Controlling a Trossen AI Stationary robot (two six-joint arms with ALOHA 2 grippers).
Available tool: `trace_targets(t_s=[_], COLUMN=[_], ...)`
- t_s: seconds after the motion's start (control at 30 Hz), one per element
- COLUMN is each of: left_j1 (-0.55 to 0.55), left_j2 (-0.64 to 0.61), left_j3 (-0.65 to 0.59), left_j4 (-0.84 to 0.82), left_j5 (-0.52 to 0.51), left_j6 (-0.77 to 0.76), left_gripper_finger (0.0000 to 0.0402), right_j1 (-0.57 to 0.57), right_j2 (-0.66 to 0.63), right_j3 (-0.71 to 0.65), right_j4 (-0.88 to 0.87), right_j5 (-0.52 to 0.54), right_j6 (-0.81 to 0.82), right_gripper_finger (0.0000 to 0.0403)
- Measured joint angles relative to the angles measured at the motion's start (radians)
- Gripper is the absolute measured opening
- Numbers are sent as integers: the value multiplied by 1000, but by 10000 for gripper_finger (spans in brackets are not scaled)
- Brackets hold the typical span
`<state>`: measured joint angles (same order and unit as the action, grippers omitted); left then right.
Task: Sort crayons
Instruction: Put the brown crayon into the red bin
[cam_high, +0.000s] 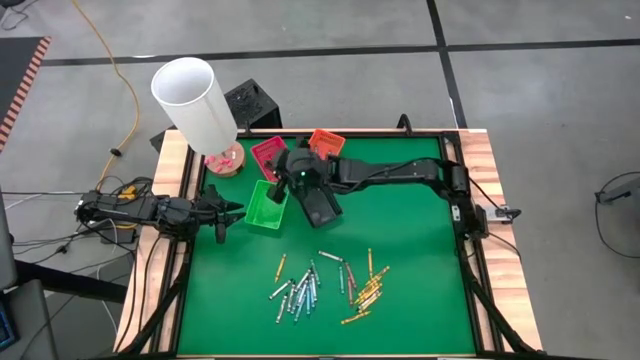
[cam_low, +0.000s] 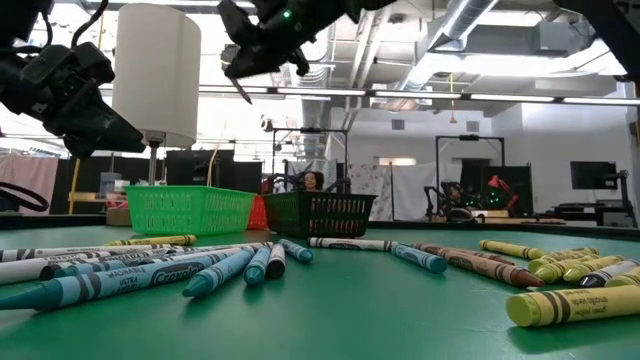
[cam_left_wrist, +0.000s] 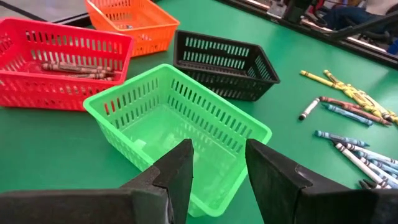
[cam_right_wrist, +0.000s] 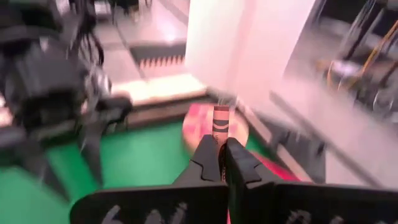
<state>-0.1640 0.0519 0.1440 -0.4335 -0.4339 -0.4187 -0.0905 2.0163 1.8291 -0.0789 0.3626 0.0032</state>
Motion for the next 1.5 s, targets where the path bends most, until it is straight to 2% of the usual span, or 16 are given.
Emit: trace_targets(t_s=[0.13,0.3,0.47,0.6,0.77,0.97,1.23,1.5], left_j1=[0,0,0,0,0,0,0,0], left_j2=[0,0,0,0,0,0,2,2], left_j3=[0,0,0,0,0,0,0,0], left_j4=[0,0,0,0,0,0,-1,-1], left_j5=[0,0,0,-1,-19,-24,-20,-19], left_j6=[15,15,16,16,16,15,14,14], left_gripper_finger=[137,137,137,137,137,137,137,137], right_j1=[-22,-65,-111,-142,-169,-180,-190,-199], right_j2=[1,1,2,2,2,54,142,283], right_j3=[-43,-136,-247,-332,-383,-381,-316,-160], right_j4=[149,313,514,661,760,793,747,646], right_j5=[0,-21,-99,-104,-116,-247,-244,-225], right_j6=[-73,-90,-77,-23,-10,-56,-57,-49], right_gripper_finger=[2,2,2,2,2,2,2,2])
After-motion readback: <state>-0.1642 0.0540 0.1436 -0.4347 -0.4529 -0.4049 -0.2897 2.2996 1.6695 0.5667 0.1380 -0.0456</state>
